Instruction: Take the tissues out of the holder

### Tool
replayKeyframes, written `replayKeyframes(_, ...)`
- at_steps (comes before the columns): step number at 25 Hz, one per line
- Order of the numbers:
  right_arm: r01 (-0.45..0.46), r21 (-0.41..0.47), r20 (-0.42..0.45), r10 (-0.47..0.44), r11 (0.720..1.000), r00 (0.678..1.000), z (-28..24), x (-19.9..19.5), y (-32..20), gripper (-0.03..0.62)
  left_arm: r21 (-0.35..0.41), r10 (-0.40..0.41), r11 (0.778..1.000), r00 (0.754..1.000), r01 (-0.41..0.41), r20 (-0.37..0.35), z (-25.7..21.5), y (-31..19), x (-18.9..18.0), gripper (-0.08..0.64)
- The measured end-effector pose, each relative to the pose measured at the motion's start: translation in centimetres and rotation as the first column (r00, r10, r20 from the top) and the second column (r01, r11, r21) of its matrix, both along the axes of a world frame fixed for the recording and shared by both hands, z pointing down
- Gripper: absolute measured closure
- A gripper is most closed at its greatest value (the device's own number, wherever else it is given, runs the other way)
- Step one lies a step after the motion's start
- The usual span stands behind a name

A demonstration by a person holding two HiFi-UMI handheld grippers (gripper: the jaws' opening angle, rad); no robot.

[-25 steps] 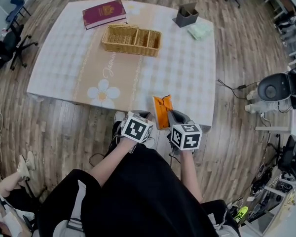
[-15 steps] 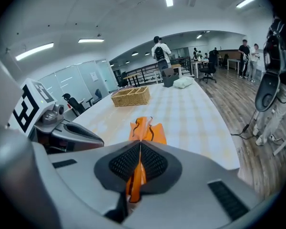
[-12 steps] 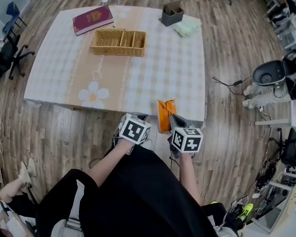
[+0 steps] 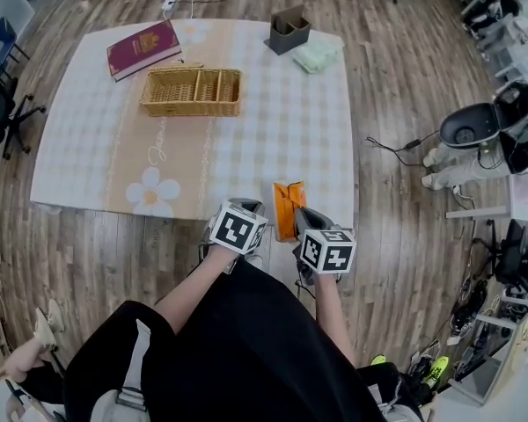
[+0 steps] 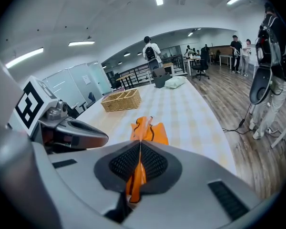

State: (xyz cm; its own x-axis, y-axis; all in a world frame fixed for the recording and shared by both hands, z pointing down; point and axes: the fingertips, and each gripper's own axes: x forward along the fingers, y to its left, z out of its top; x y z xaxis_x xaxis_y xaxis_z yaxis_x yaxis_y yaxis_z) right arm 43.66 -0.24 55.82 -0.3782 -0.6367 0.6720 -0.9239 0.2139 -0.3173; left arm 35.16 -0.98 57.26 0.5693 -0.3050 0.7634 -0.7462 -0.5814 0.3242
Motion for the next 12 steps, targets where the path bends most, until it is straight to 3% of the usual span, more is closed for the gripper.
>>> replayKeyframes(3,-0.008,-0.001,-0.011,0.008,1.0,1.0,-0.3,-1.3,-1.9,0.575,0.007,0.012,1.0,1.0,-0.012,-0.004,-0.6,-2.2,-1.4,0.56)
replayKeyframes(12,-0.025,-0.028,-0.026,0.024,0.999,0.999,-0.3,-1.4,-7.1,0.575,-0.018,0.038,0.999,0.999,-0.038,-0.019,-0.7,-7.3,-1.0,0.56)
